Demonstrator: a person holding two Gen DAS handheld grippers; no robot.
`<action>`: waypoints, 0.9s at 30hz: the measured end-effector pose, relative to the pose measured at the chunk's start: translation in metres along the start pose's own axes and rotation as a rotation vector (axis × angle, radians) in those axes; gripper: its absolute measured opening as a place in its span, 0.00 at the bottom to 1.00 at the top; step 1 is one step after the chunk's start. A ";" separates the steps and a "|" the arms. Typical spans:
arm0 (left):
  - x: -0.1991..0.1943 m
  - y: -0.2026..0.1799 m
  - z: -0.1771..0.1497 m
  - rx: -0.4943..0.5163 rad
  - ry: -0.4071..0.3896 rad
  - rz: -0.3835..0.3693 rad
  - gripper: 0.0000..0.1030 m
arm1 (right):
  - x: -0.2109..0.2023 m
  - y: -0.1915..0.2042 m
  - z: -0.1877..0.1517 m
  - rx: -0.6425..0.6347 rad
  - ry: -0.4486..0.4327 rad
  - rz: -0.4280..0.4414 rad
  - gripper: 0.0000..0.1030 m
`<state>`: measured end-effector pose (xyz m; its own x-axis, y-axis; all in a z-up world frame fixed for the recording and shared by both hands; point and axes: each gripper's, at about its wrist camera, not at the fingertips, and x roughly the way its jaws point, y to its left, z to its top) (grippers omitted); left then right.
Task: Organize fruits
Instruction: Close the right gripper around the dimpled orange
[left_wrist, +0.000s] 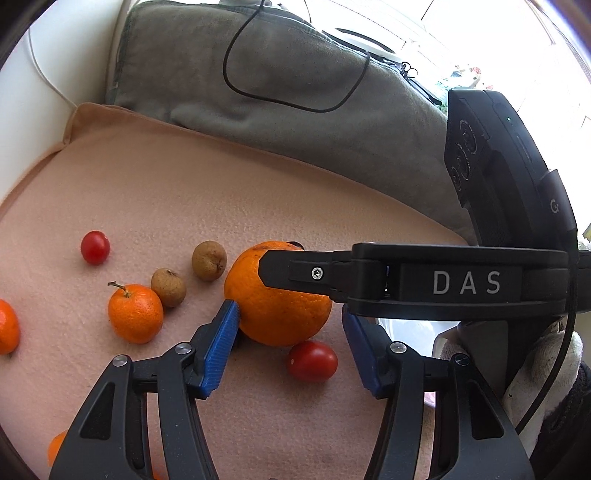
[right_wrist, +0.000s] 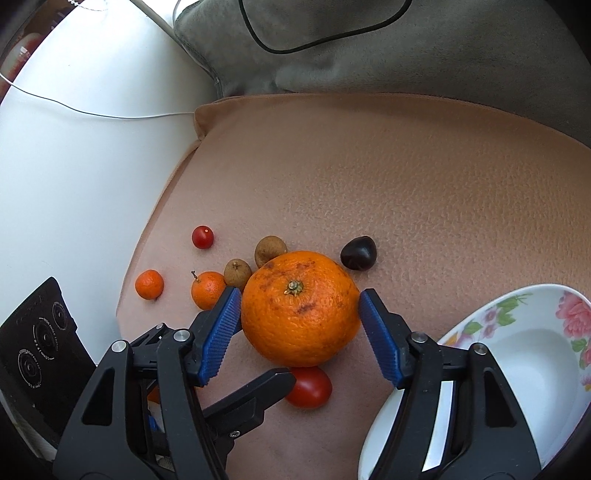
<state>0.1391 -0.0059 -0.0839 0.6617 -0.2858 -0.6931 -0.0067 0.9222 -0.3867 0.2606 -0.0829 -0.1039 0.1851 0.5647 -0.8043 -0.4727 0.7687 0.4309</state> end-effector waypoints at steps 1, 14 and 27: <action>0.000 0.000 0.001 -0.004 0.000 -0.003 0.56 | 0.001 0.001 0.000 -0.004 0.003 -0.006 0.68; 0.000 -0.002 0.000 0.017 -0.010 0.017 0.52 | 0.005 0.003 -0.002 -0.006 -0.013 -0.014 0.65; -0.002 -0.009 -0.001 0.040 -0.032 0.020 0.52 | -0.004 0.003 -0.008 -0.004 -0.039 -0.016 0.64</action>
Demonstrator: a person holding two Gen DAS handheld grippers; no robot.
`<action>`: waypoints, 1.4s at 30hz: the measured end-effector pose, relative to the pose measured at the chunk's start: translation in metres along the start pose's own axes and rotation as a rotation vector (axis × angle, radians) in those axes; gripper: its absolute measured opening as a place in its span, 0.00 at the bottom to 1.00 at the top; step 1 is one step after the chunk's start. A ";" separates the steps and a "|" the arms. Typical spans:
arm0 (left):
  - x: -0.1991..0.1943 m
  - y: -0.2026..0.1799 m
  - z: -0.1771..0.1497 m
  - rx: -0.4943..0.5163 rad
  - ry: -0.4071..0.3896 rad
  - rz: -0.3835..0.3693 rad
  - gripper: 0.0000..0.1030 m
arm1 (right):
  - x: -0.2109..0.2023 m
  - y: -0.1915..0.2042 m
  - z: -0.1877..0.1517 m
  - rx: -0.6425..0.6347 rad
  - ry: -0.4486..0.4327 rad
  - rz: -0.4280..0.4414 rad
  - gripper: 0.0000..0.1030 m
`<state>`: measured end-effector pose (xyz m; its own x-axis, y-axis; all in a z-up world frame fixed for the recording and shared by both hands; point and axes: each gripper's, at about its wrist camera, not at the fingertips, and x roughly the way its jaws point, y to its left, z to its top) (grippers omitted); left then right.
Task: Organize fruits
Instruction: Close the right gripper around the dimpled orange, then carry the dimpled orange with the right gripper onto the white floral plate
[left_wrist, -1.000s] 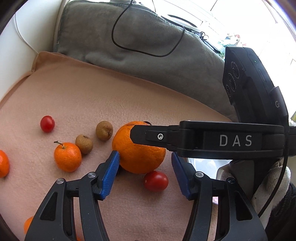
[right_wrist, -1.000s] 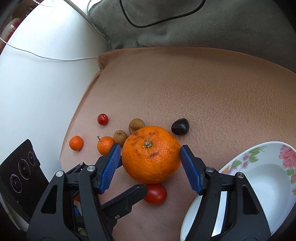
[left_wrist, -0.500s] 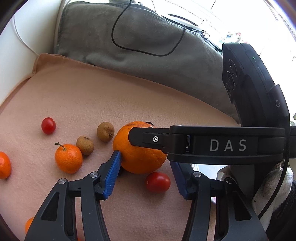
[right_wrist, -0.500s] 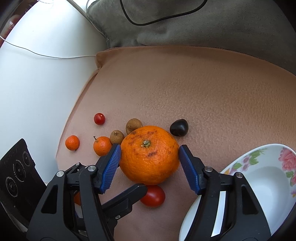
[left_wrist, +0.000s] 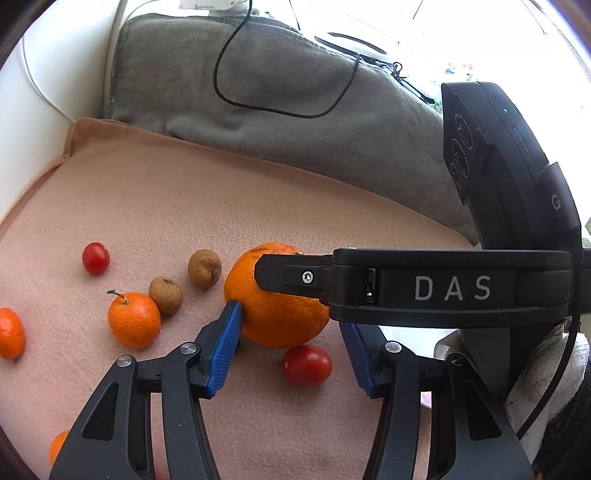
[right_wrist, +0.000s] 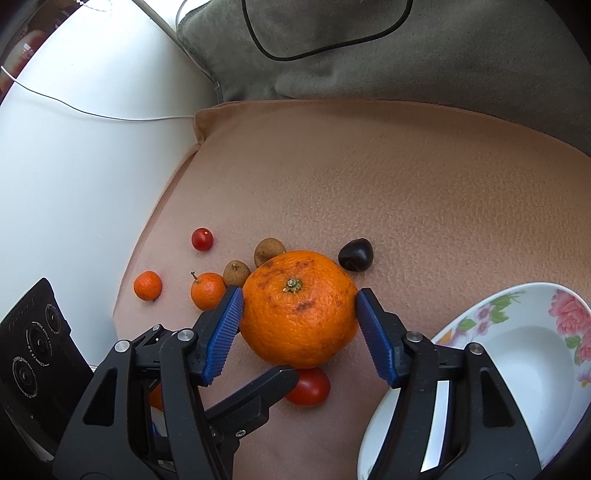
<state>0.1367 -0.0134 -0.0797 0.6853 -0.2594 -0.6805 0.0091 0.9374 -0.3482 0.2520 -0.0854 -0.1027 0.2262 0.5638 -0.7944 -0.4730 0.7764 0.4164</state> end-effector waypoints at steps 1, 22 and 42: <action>-0.001 -0.001 0.000 0.002 -0.002 0.000 0.52 | -0.001 0.000 0.000 -0.002 -0.002 0.000 0.64; -0.019 -0.043 0.001 0.086 -0.040 -0.024 0.52 | -0.054 -0.010 -0.028 0.019 -0.087 -0.014 0.63; -0.016 -0.117 -0.023 0.190 0.012 -0.153 0.52 | -0.119 -0.056 -0.085 0.128 -0.151 -0.084 0.63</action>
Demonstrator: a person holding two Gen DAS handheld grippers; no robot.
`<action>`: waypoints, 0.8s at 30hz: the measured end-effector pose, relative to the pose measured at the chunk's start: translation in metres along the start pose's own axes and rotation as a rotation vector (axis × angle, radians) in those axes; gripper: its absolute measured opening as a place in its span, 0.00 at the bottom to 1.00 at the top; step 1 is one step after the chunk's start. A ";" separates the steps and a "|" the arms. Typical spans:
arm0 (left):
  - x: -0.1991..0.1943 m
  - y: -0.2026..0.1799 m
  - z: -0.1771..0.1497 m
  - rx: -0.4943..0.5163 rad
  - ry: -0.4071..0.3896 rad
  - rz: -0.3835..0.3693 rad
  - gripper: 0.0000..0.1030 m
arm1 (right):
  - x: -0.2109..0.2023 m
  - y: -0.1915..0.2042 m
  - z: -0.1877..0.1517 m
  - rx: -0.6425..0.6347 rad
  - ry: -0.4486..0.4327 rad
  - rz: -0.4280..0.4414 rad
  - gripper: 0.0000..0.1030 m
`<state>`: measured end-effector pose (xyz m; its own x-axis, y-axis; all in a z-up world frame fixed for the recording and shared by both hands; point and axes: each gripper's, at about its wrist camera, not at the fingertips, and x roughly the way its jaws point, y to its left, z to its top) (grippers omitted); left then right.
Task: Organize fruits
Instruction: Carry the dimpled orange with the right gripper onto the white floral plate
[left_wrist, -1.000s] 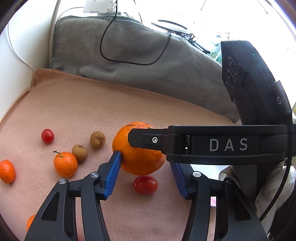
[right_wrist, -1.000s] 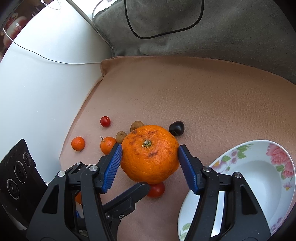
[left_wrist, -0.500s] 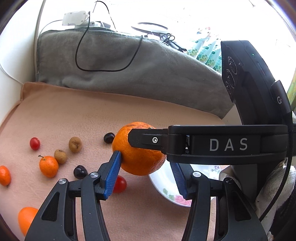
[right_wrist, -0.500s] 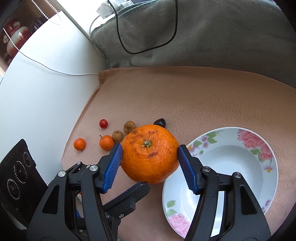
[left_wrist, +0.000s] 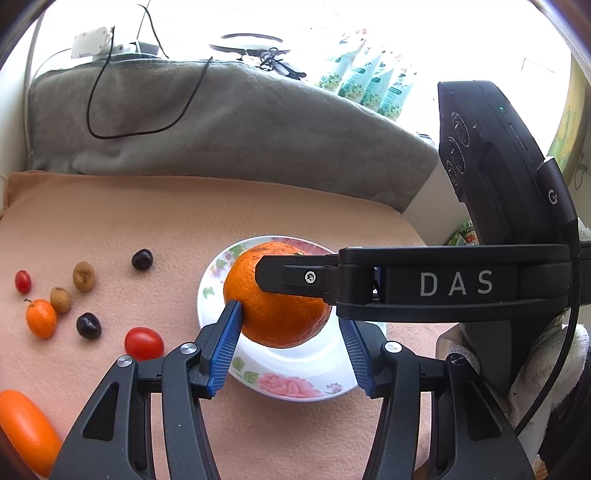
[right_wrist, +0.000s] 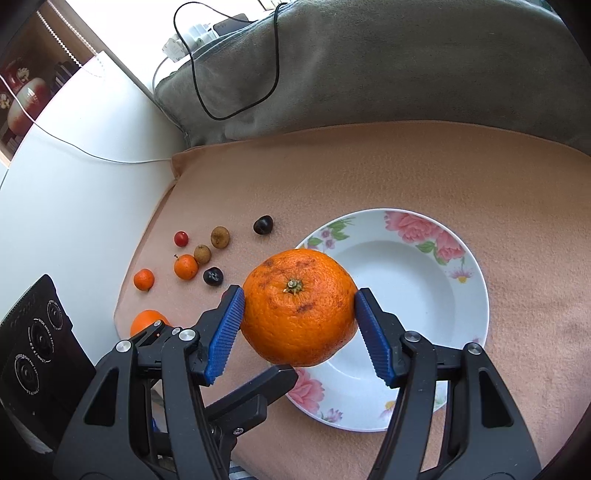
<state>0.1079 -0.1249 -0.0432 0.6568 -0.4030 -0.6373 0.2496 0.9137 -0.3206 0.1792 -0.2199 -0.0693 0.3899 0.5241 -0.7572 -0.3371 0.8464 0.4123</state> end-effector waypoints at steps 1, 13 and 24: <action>0.001 -0.003 -0.001 0.002 0.004 -0.005 0.52 | -0.002 -0.002 -0.002 0.005 -0.001 -0.003 0.63; 0.015 -0.020 -0.012 0.024 0.062 -0.057 0.52 | -0.007 -0.028 -0.019 0.066 0.009 -0.028 0.63; 0.008 -0.021 -0.012 0.042 0.069 -0.079 0.42 | -0.035 -0.031 -0.015 0.059 -0.101 -0.063 0.56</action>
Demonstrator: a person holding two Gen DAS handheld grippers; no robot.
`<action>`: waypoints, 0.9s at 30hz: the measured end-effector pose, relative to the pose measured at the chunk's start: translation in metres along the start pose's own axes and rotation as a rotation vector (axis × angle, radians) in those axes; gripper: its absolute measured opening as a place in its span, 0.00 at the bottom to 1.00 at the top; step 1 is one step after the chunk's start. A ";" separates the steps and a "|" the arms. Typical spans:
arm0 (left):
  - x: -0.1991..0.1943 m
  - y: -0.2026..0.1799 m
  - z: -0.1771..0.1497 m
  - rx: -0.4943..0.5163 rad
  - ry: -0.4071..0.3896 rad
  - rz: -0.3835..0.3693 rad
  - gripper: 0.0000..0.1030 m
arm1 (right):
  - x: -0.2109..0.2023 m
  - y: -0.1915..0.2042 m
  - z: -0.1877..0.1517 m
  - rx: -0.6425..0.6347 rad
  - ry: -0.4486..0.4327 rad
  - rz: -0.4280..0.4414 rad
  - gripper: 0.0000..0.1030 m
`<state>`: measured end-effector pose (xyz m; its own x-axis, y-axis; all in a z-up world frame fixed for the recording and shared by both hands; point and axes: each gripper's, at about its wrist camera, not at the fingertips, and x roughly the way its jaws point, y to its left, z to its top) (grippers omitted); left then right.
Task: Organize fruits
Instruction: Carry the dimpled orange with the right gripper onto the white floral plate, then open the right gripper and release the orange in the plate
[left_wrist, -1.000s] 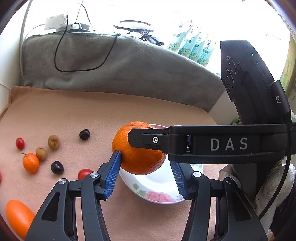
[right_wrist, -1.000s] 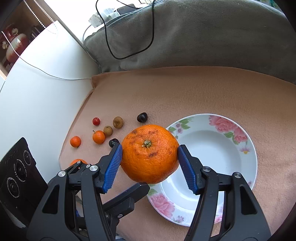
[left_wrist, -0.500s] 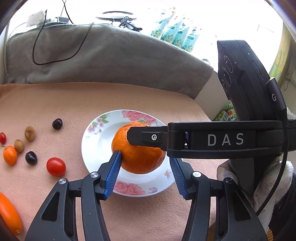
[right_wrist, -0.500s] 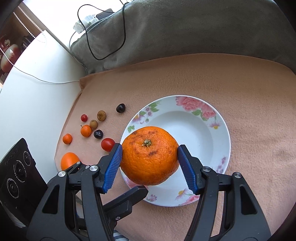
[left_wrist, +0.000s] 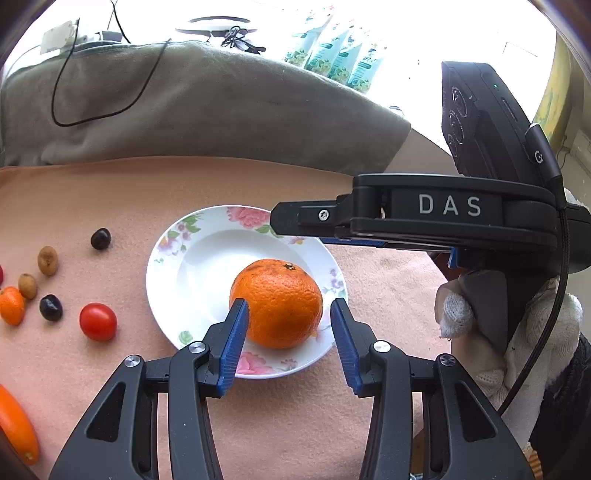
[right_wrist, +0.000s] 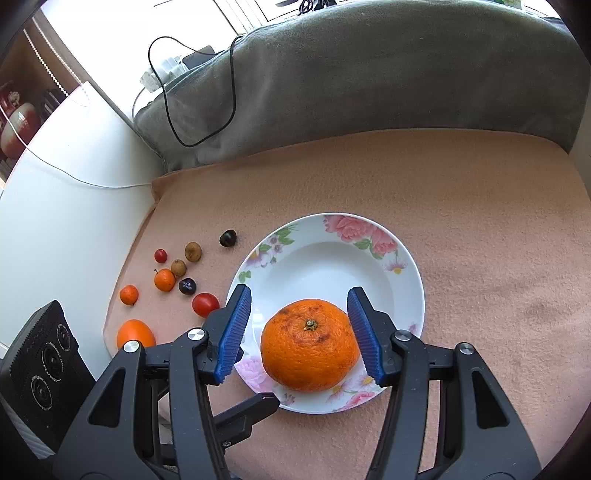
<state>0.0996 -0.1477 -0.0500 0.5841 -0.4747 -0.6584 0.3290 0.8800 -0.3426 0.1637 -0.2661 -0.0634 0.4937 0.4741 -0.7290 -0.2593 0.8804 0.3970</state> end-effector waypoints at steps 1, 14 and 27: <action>-0.002 0.001 -0.001 -0.003 -0.001 0.003 0.44 | -0.002 -0.001 0.001 0.002 -0.009 -0.005 0.57; -0.014 0.010 -0.008 -0.005 -0.012 0.018 0.57 | -0.019 0.005 -0.006 -0.033 -0.103 -0.060 0.67; -0.049 0.047 -0.009 -0.038 -0.070 0.086 0.58 | -0.028 0.025 -0.016 -0.094 -0.166 -0.080 0.67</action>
<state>0.0800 -0.0828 -0.0398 0.6597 -0.3960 -0.6387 0.2478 0.9170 -0.3126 0.1303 -0.2573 -0.0420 0.6435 0.4019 -0.6514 -0.2861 0.9157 0.2824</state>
